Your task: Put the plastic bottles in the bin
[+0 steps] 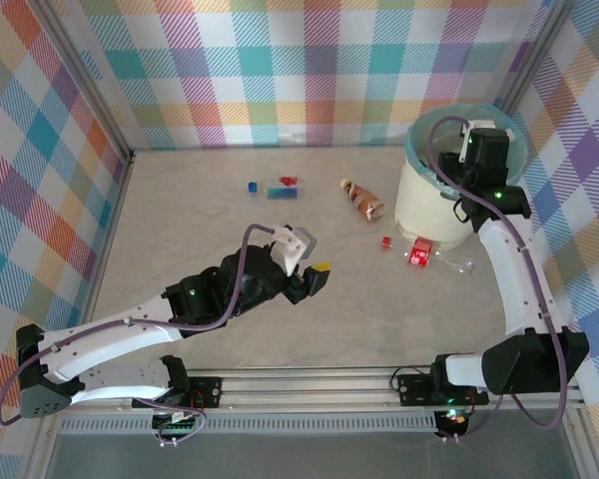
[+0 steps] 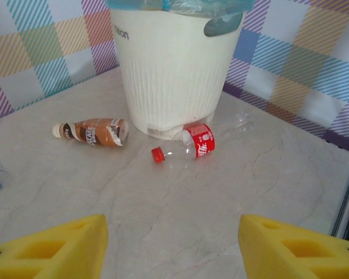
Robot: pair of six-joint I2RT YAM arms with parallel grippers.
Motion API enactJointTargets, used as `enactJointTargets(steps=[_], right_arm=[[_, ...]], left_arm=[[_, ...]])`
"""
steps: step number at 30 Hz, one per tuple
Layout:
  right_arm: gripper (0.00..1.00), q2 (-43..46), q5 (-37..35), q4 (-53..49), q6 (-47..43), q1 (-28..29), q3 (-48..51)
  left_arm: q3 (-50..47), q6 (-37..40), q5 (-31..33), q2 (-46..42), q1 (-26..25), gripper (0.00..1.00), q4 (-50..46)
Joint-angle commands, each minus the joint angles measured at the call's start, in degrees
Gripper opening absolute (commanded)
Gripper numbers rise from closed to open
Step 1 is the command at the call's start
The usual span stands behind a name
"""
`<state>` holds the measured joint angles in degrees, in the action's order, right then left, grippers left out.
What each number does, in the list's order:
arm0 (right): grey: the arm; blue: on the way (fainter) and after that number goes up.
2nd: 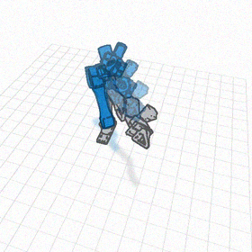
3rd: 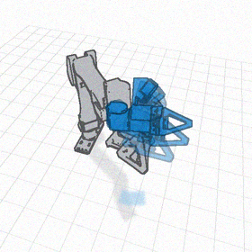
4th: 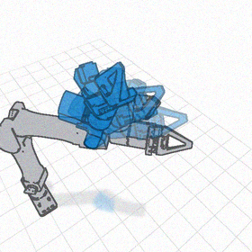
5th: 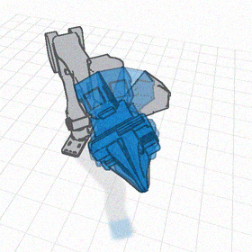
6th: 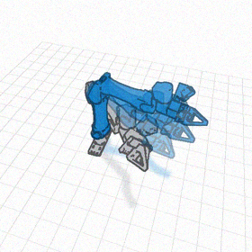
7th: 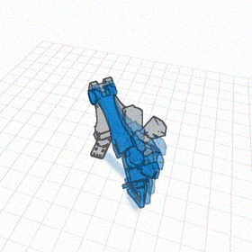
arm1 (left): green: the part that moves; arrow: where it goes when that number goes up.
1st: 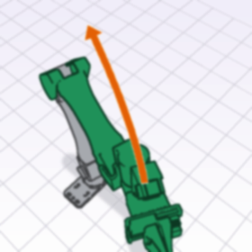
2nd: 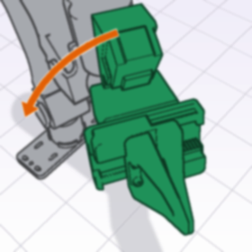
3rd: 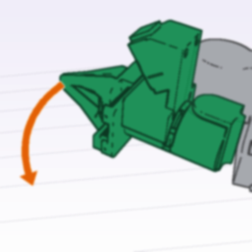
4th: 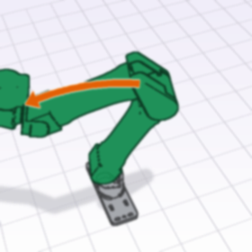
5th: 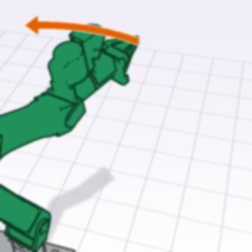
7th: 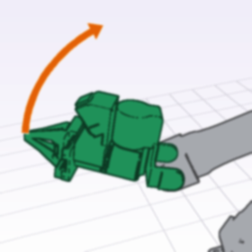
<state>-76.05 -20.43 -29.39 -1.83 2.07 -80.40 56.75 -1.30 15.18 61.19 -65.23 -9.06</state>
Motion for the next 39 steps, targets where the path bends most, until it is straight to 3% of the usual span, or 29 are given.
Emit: enactJointTargets(steps=[1, 7, 13, 17, 21, 27, 32, 39], right_arm=[[0.70, -1.3, 2.8, -1.4, 3.9, -1.7, 0.8], [0.71, -3.7, 7.0, -1.5, 7.1, -4.7, 1.8], [0.67, -4.2, 10.0, -1.0, 9.6, -6.9, 2.2], [0.83, -4.1, 8.0, -2.0, 10.7, -7.1, 0.2], [0.93, -2.5, 8.0, -4.7, 11.5, -7.2, -2.7], [0.98, 3.5, 9.1, -7.0, 12.6, -7.2, -5.5], [0.95, 6.6, 9.3, -7.9, 11.6, -7.1, -7.2], [0.75, 3.8, 16.7, -6.5, 12.7, -7.1, -9.1]], left_arm=[[0.6, -0.9, 1.2, 0.0, -0.4, 0.61, 0.1], [0.7, -1.1, 1.1, 0.7, -0.4, 0.62, 0.4], [1.4, -1.3, 0.5, 1.6, -0.4, 0.62, 0.0], [1.9, -1.0, 0.7, 2.0, -0.3, 0.62, -0.3], [2.2, -1.1, 0.6, 2.5, -0.4, 0.62, 0.0], [3.3, -0.7, 0.5, 3.8, -0.3, 0.62, 0.0], [4.4, -0.4, -0.3, 5.3, -0.3, 0.62, 0.3], [5.2, -0.6, -1.2, 7.1, -0.3, 0.62, 0.7]])
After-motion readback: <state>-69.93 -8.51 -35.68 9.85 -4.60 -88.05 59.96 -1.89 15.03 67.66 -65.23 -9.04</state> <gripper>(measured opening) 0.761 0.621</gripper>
